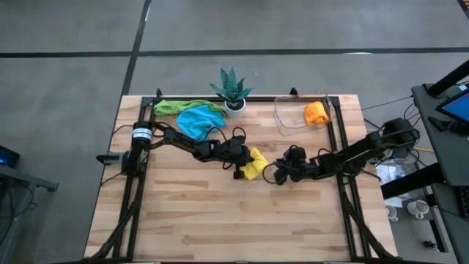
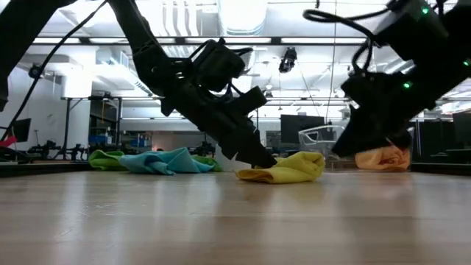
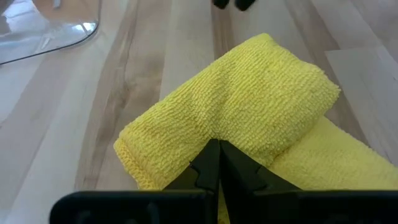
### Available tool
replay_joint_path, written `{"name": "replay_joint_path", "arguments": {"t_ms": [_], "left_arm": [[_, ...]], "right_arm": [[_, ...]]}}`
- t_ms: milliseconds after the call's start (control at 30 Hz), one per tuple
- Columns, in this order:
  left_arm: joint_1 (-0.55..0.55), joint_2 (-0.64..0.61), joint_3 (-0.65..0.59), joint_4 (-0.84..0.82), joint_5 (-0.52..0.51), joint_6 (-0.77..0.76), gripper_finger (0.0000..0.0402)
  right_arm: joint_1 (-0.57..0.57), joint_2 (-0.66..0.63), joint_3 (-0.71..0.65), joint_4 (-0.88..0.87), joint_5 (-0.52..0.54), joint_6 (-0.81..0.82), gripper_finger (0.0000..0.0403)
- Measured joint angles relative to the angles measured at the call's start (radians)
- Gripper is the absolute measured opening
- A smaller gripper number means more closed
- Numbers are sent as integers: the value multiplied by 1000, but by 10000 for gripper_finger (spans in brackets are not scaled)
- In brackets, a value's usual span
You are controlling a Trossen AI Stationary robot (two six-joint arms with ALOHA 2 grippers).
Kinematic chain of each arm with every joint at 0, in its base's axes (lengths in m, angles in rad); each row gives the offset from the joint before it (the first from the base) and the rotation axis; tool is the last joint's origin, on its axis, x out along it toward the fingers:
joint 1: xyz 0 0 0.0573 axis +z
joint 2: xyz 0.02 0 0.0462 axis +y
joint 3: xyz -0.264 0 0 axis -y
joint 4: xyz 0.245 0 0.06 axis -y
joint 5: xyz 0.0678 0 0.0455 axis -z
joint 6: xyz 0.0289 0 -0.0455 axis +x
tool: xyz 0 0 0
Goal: Roll microfiber towels into tight, uniform cylinder then place into a basket
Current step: Roll the yellow microfiber cloth
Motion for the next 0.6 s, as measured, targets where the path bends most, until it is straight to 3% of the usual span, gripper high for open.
{"name": "replay_joint_path", "arguments": {"t_ms": [133, 333, 600], "left_arm": [[0, 0, 0, -2, 0, 0, 0], [0, 1, -1, -5, -1, -25, 0], [-12, 1, -1, -6, -6, -50, 0]], "right_arm": [[21, 12, -79, 160, -67, 199, 157], [38, 128, -140, 490, -34, 415, 240], [25, 247, -26, 451, 0, 464, 273]]}}
